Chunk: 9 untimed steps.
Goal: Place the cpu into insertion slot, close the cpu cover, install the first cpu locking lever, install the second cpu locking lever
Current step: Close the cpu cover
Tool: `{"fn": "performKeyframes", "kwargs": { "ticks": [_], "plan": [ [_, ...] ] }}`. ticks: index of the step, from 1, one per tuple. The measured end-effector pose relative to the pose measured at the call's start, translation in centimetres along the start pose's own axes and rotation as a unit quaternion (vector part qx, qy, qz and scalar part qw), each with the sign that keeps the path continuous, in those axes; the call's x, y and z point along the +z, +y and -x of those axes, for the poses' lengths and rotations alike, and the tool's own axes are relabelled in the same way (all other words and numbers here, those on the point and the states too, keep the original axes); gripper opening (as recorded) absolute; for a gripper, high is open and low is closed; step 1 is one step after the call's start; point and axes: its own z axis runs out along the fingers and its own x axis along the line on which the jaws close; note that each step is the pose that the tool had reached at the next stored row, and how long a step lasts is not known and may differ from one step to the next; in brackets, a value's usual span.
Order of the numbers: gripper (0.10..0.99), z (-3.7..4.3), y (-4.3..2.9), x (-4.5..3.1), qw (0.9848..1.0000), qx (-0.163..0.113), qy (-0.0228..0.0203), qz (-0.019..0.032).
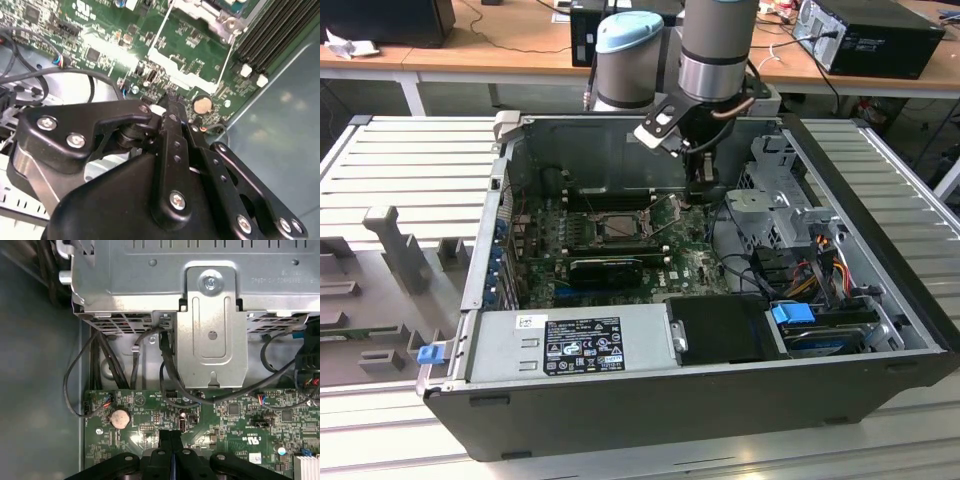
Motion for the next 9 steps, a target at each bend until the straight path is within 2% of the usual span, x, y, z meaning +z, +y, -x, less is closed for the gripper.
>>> {"fn": "performKeyframes", "kwargs": {
  "ticks": [3,6,9],
  "plan": [
    [0.106,0.0,-0.04,0.51,1.0,0.0,0.0,-0.0004],
    [0.106,0.01,-0.21,0.53,1.0,0.0,-0.0001,-0.0016],
    [0.106,0.02,-0.74,0.53,1.0,0.0,-0.0001,-0.0017]
  ]
}}
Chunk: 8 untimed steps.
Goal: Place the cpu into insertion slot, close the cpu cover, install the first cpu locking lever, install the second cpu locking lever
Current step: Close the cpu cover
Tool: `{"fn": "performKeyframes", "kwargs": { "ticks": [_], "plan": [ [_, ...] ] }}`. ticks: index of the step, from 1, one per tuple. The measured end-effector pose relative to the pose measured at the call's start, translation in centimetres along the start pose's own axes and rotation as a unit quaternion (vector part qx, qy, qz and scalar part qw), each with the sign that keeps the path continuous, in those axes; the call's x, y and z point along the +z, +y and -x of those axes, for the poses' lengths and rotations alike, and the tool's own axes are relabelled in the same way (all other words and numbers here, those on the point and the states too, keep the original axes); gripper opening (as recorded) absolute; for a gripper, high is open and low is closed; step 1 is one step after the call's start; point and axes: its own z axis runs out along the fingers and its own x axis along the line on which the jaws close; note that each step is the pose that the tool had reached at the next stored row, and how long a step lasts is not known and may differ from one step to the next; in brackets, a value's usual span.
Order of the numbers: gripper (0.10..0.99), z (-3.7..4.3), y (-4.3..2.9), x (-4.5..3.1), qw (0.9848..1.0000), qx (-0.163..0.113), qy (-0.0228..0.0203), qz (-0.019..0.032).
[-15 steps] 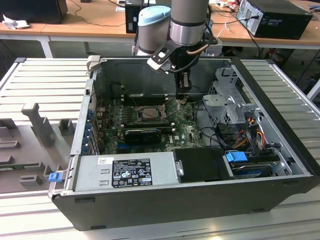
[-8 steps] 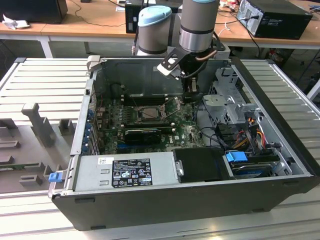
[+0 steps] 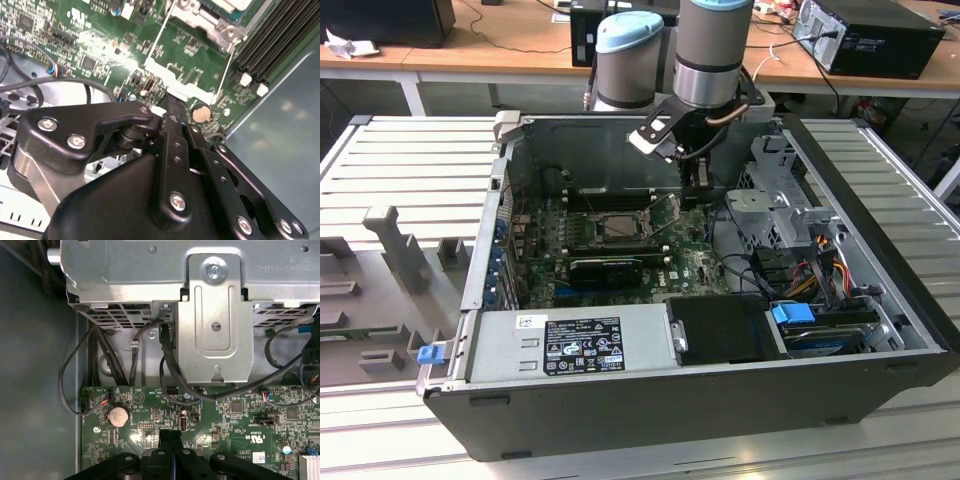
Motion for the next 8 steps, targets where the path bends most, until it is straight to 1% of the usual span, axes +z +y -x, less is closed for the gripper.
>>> {"fn": "performKeyframes", "kwargs": {
  "ticks": [3,8],
  "plan": [
    [0.106,0.01,-0.29,0.0,1.0,0.0,0.0001,0.0],
    [0.106,0.01,-0.45,-0.01,1.0,0.0,0.0,0.0]
  ]
}}
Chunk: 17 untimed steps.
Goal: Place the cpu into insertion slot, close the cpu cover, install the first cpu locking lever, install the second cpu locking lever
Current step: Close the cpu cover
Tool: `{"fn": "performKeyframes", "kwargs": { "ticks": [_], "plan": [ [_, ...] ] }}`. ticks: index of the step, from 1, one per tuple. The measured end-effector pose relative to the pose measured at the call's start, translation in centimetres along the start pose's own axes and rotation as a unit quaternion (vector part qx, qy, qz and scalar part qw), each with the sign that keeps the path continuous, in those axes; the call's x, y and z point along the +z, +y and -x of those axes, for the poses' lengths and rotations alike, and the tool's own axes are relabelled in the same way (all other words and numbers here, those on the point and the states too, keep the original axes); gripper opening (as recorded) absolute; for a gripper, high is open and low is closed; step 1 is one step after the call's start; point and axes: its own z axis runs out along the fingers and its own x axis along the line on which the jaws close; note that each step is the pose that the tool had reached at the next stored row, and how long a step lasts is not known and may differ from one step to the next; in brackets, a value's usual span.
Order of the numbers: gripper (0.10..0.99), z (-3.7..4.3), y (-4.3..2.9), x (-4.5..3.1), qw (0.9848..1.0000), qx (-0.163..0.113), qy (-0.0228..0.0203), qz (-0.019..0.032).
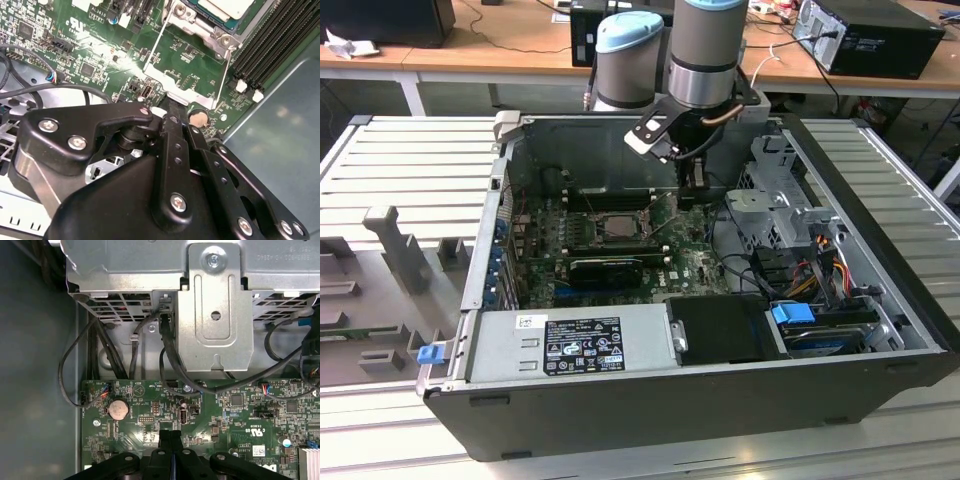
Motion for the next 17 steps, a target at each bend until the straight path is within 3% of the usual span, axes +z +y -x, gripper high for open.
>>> {"fn": "performKeyframes", "kwargs": {
  "ticks": [17],
  "plan": [
    [0.106,0.02,-1.08,-0.05,1.0,0.0,0.0,0.0]
  ]
}}
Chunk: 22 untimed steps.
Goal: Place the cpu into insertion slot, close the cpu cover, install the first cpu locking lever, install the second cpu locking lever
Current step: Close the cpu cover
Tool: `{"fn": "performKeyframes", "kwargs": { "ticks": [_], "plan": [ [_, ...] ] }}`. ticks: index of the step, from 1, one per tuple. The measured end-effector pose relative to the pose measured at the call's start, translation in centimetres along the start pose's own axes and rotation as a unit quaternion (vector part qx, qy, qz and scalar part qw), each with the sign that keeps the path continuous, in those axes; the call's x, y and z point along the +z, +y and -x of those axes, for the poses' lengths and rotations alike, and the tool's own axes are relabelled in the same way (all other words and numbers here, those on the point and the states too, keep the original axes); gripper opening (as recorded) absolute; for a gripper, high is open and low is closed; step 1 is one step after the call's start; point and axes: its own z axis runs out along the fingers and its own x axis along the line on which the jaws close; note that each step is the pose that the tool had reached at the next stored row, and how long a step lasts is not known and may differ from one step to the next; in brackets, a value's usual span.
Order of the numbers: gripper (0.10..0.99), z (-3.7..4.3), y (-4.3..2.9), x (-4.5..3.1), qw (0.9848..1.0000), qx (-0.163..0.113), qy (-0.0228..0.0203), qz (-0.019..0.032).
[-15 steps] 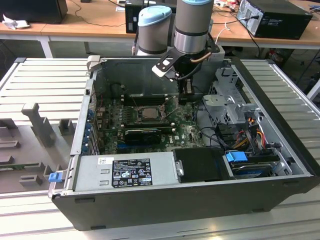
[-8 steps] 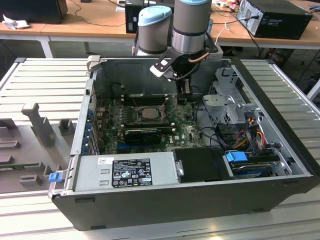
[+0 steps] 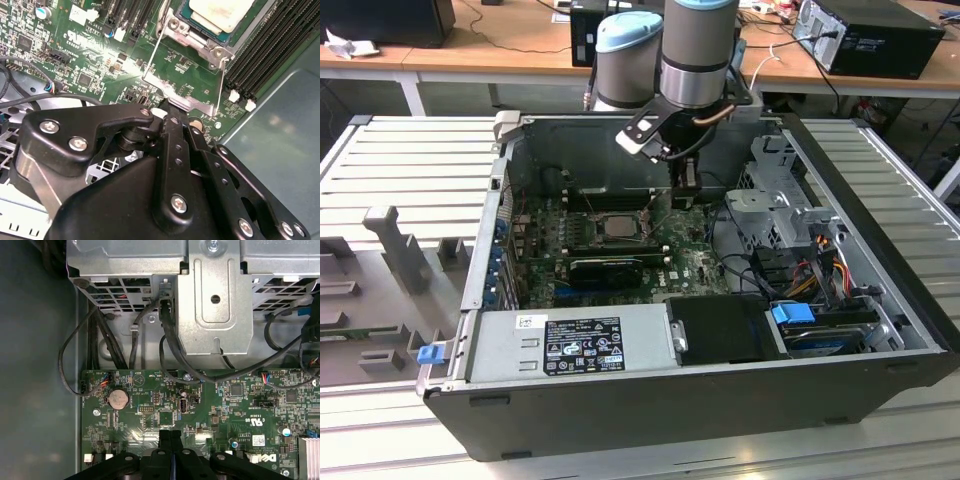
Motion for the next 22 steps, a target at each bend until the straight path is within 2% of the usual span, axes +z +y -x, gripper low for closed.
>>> {"fn": "performKeyframes", "kwargs": {
  "ticks": [15,22],
  "plan": [
    [0.106,0.02,-0.91,-0.05,1.0,0.0,0.0,0.0],
    [0.106,0.03,-1.55,-0.08,1.0,0.0,0.0,0.0]
  ]
}}
